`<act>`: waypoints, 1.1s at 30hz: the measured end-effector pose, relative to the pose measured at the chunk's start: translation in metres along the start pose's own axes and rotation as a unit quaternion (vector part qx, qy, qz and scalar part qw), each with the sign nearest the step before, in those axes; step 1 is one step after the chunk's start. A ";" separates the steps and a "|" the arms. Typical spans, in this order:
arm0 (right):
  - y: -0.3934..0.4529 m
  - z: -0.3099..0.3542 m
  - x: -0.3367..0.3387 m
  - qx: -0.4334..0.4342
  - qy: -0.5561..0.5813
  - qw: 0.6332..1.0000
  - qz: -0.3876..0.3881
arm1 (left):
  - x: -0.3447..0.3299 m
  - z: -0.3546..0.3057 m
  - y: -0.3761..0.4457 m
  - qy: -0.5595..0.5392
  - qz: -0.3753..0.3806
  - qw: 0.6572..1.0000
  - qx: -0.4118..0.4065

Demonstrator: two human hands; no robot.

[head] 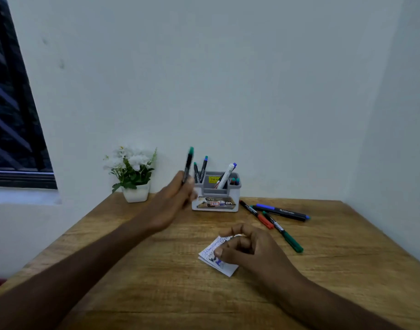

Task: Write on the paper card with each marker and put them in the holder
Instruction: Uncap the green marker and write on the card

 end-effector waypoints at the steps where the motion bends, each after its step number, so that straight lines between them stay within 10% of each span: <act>1: 0.000 0.000 -0.001 0.002 -0.009 1.000 0.005 | 0.005 -0.003 0.015 -0.024 -0.009 1.000 0.015; 10: 0.000 0.001 0.000 0.015 -0.030 0.999 0.034 | 0.008 -0.004 0.122 0.097 -0.187 0.975 0.068; 26: 0.000 0.003 0.000 0.014 -0.045 0.998 0.044 | 0.007 0.031 0.100 0.169 -0.187 0.956 0.147; 30: -0.001 0.002 0.000 0.015 -0.036 0.998 0.046 | 0.007 -0.002 0.026 0.209 -0.221 0.951 -0.055; 33: 0.000 0.004 0.000 0.023 -0.015 0.998 0.053 | -0.029 -0.017 -0.039 0.142 -0.008 0.979 -0.148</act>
Point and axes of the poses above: each hand's wrist, its own y-axis towards the middle knuckle, its own x-axis out of the back of the hand, z = x × y, the point moved 4 cm from there along y, towards the middle knuckle, and after that the axes turned 11 degrees about x, right-handed, at the moved point
